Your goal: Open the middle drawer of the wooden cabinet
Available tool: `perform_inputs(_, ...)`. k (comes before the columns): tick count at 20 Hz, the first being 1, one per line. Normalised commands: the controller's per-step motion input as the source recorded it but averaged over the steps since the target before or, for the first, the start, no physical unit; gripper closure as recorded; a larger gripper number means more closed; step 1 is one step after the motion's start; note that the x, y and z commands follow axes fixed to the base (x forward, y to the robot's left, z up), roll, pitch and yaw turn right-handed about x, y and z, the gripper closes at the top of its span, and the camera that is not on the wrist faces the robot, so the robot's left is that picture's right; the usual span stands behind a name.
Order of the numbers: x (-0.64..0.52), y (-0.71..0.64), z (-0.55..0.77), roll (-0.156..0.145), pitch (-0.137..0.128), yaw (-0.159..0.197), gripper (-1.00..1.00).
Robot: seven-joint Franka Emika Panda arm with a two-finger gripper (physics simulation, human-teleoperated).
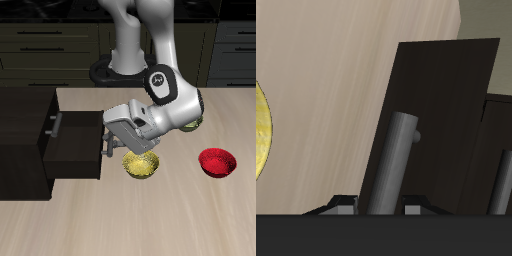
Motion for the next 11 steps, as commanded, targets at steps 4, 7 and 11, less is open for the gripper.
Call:
perform_inputs(4,-0.09,0.23,0.08,0.026,-0.025,-0.006,1.00)
perform_inputs(7,-0.06,0.14,0.04,0.020,0.003,-0.010,1.00)
perform_inputs(11,-0.05,0.16,0.05,0.016,0.012,-0.014,1.00)
